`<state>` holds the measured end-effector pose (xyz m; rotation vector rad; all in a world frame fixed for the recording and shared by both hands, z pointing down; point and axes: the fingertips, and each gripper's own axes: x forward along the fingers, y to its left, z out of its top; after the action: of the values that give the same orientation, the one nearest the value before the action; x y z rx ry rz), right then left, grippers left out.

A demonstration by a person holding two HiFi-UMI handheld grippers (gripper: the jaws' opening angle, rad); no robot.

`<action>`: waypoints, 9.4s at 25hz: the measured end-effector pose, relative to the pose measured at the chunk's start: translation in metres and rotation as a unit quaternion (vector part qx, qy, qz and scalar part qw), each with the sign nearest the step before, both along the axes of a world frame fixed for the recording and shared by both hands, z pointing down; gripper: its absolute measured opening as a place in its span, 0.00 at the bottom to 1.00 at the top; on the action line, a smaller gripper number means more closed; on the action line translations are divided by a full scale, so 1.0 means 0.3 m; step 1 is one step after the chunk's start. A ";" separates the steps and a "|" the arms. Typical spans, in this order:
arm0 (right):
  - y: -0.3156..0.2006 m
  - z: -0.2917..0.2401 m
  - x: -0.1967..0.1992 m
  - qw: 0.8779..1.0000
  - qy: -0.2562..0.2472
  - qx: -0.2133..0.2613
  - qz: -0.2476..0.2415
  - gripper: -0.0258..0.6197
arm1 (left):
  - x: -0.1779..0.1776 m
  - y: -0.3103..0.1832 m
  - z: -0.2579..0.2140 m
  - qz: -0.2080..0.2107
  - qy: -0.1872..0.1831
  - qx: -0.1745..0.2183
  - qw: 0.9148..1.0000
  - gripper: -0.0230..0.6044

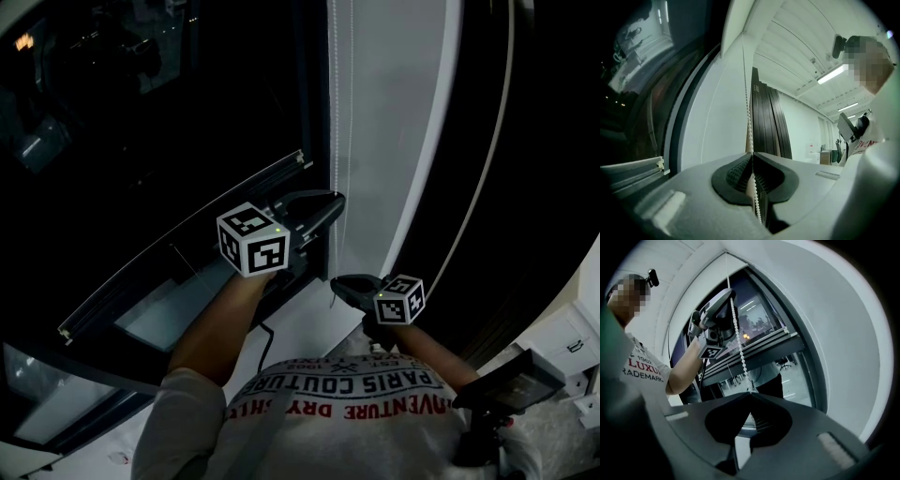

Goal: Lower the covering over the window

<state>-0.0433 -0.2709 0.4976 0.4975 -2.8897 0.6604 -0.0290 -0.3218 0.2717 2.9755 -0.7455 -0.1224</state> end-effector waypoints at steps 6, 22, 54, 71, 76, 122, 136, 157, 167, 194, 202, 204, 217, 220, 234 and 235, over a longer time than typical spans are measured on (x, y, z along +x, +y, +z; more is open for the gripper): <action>0.029 0.132 0.011 0.998 0.053 -0.013 -0.005 0.05 | 0.016 0.002 0.141 -0.007 -0.030 -0.014 0.999 0.05; 0.157 0.522 0.078 0.984 0.155 -0.092 -0.008 0.05 | 0.037 0.039 0.594 -0.037 -0.092 -0.069 0.993 0.05; -0.173 -0.746 -0.008 0.980 -0.018 0.197 0.019 0.24 | 0.036 0.074 0.642 -0.022 -0.066 -0.083 0.994 0.05; -0.190 -0.727 0.036 0.974 -0.027 0.217 0.062 0.05 | 0.064 0.073 0.682 -0.017 -0.076 -0.090 0.993 0.05; -0.192 -0.594 0.042 0.980 -0.019 0.185 0.067 0.05 | 0.054 0.077 0.810 -0.022 -0.067 -0.133 0.989 0.05; -0.117 0.087 0.053 0.996 0.056 0.045 0.054 0.05 | -0.092 0.042 0.665 -0.030 -0.061 -0.100 0.993 0.21; -0.130 0.090 0.033 0.997 0.055 0.045 0.036 0.05 | 0.050 -0.071 0.062 -0.003 -0.046 -0.016 0.999 0.21; -0.179 0.106 -0.030 0.998 0.047 0.019 0.022 0.05 | -0.028 -0.125 0.047 -0.048 -0.057 -0.026 0.997 0.04; -0.112 0.262 -0.011 0.997 0.071 -0.031 0.023 0.05 | -0.004 -0.108 0.233 -0.064 -0.100 -0.036 0.992 0.04; 0.108 0.525 0.195 0.982 0.160 -0.091 -0.046 0.06 | 0.036 -0.011 0.802 -0.119 -0.156 -0.147 0.970 0.04; 0.116 0.458 0.236 0.977 0.191 -0.039 -0.085 0.20 | 0.030 0.013 0.845 -0.146 -0.130 -0.151 0.969 0.04; 0.099 0.424 0.243 0.974 0.207 -0.006 -0.095 0.22 | 0.033 0.020 0.847 -0.149 -0.126 -0.149 0.969 0.04; -0.051 -0.276 0.161 0.989 0.028 0.125 -0.076 0.27 | 0.130 0.103 0.824 -0.137 -0.109 -0.143 0.974 0.04; -0.059 -0.358 0.154 0.987 0.004 0.143 -0.072 0.26 | 0.173 0.127 0.820 -0.128 -0.107 -0.140 0.976 0.04; -0.067 -0.405 0.196 0.984 -0.025 0.175 -0.034 0.05 | 0.224 0.158 0.816 -0.134 -0.113 -0.118 0.978 0.04; -0.071 -0.403 0.194 0.984 -0.025 0.175 -0.031 0.05 | 0.219 0.155 0.818 -0.133 -0.113 -0.118 0.978 0.04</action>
<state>0.0150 -0.2923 0.3767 0.4309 -3.0663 0.1536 0.0368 -0.2752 0.5171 2.6794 -1.0964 0.2767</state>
